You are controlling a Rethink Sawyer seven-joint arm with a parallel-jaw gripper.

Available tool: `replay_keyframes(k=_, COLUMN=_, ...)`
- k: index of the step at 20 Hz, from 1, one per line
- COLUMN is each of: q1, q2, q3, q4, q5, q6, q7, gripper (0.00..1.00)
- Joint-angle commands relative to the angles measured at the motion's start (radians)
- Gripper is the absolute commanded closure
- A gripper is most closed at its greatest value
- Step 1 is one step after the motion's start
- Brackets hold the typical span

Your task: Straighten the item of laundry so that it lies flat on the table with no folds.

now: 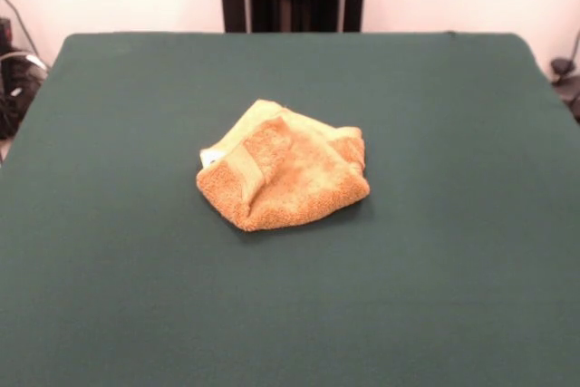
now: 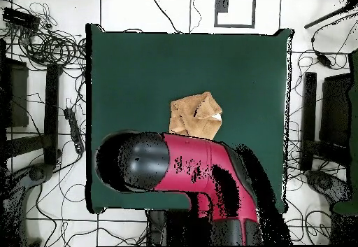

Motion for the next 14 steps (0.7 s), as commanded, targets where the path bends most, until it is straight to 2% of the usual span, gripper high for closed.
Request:
replay_keyframes(k=1, q1=-0.002, q2=0.027, q3=0.138, q4=0.073, q5=0.014, q6=0.079, q7=-0.131, gripper=0.00)
replay_keyframes(k=3, q1=-0.002, q2=0.024, q3=0.140, q4=0.050, q5=-0.026, q6=0.096, q7=-0.136, gripper=0.00)
replay_keyframes(k=5, q1=0.008, q2=0.022, q3=0.145, q4=0.048, q5=-0.017, q6=0.103, q7=-0.112, gripper=0.00)
replay_keyframes(k=6, q1=0.023, q2=0.021, q3=0.144, q4=0.049, q5=-0.016, q6=0.068, q7=-0.086, gripper=0.00)
replay_keyframes(k=7, q1=0.043, q2=0.022, q3=0.142, q4=0.048, q5=-0.011, q6=0.040, q7=-0.045, gripper=0.00)
replay_keyframes(k=9, q1=0.096, q2=0.023, q3=0.140, q4=0.037, q5=0.041, q6=0.062, q7=0.090, gripper=0.00)
replay_keyframes(k=11, q1=0.159, q2=0.034, q3=0.138, q4=-0.020, q5=0.060, q6=0.100, q7=0.226, gripper=0.00)
replay_keyframes(k=14, q1=0.245, q2=0.064, q3=0.116, q4=-0.088, q5=0.058, q6=0.087, q7=0.377, gripper=0.00)
